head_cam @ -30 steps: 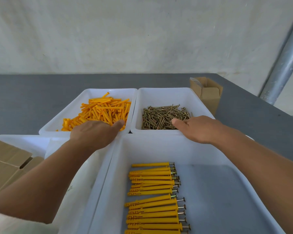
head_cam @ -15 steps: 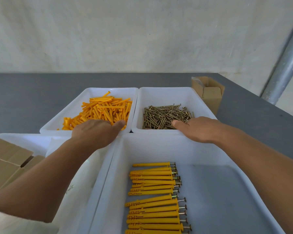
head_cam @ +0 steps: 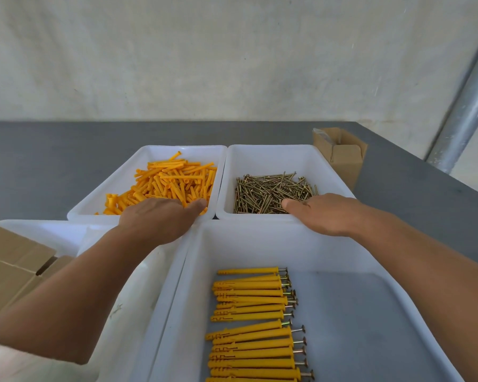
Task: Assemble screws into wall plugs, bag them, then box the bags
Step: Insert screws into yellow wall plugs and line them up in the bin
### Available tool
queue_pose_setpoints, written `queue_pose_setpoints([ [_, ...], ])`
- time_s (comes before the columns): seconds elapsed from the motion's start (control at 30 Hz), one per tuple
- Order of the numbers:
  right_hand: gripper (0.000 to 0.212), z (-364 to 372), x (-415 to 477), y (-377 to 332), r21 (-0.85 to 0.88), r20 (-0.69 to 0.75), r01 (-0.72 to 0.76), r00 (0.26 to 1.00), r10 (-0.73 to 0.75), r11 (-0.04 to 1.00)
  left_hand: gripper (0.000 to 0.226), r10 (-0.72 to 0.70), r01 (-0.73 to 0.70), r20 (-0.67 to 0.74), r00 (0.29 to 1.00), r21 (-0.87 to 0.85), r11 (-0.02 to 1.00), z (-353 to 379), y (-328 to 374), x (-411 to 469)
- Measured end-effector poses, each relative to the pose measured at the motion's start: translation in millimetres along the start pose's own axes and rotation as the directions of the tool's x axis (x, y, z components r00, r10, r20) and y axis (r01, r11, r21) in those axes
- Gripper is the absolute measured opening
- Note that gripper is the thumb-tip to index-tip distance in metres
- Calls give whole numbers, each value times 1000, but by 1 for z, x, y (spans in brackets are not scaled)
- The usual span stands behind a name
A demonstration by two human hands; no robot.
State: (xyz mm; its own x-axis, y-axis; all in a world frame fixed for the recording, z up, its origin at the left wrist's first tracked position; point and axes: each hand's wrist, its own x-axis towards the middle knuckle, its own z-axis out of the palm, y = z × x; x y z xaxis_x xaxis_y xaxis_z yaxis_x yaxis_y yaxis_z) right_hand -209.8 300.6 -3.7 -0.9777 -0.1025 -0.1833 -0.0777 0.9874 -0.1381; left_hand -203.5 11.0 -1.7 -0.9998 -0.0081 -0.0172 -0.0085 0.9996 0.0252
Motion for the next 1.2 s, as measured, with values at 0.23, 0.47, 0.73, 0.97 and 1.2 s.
queue_pose_setpoints([
  [0.23,60,0,0,0,-4,-17,4,1000,-4,1000,87,-47,47,0,999,13,999,0,1,1],
  [0.47,69,4,0,2,-13,-97,19,995,-20,1000,85,-28,28,-7,1000,7,1000,0,2,1],
  [0.73,70,1,-3,-1,8,-114,52,992,-50,999,85,-12,12,-3,1000,10,1000,0,0,0],
  [0.97,56,-5,-10,-9,75,-207,148,970,-130,986,82,-64,64,-12,998,5,998,-1,1,1],
  [1.2,51,-10,-16,-12,91,-273,147,955,-117,985,76,-12,11,-25,1000,-17,1000,-1,1,-4],
])
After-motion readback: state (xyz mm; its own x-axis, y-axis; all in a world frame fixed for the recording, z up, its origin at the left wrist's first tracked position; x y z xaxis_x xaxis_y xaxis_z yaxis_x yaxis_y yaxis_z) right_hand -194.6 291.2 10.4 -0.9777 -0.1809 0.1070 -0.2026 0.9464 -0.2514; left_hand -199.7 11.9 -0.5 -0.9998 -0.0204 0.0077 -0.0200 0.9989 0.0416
